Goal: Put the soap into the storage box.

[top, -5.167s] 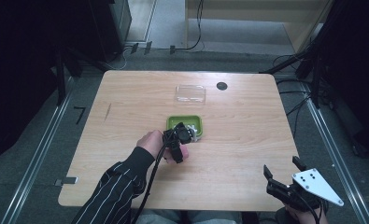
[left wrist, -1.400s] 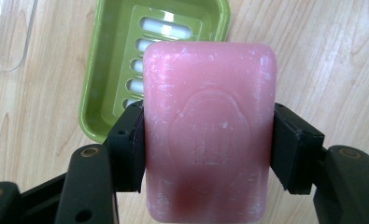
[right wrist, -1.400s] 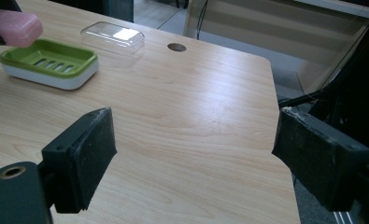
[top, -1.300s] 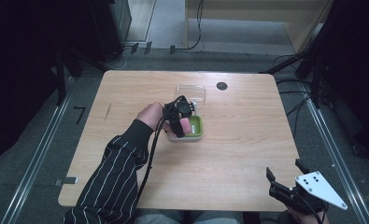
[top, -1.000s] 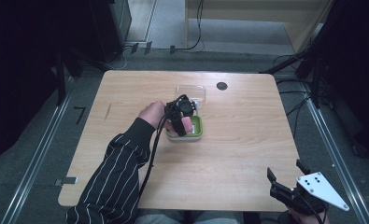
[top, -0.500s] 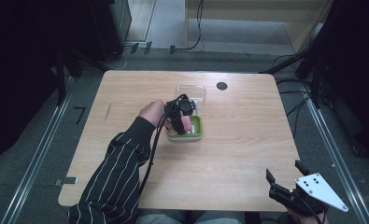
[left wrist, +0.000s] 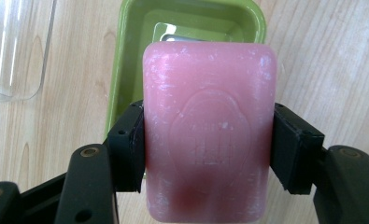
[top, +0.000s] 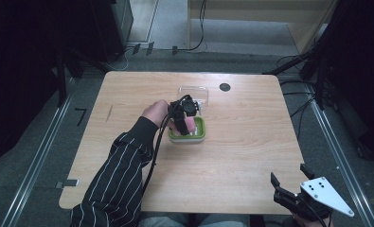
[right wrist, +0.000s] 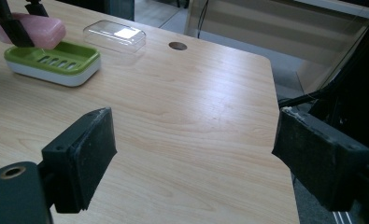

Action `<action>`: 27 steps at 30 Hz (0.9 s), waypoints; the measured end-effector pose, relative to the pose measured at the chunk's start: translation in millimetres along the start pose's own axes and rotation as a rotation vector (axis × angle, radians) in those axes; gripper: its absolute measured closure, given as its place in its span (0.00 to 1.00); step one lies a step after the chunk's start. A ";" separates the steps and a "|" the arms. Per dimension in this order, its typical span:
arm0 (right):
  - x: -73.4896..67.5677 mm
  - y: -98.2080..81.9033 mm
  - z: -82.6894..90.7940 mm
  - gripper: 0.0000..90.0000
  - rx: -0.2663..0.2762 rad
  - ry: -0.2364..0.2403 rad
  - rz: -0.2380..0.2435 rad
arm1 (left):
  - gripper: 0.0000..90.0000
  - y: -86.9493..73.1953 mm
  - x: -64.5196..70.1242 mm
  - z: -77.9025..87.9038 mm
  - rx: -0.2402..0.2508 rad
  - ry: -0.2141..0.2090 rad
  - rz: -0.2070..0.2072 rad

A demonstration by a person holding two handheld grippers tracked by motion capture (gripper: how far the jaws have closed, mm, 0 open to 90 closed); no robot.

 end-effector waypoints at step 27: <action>4.4 -3.9 6.8 0.15 -0.008 -0.026 0.002 | 0.43 3.8 -10.3 -25.4 -0.027 0.007 -0.041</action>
Point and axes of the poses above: each handheld gripper's, and its own axes: z roughly backward along the jaws, y roughly out of its top, x roughly to its right, the point moved 8 cm from there along -z, roughly forward along the jaws, and after that the axes turned 2 degrees about -z, right-handed, at the moved point
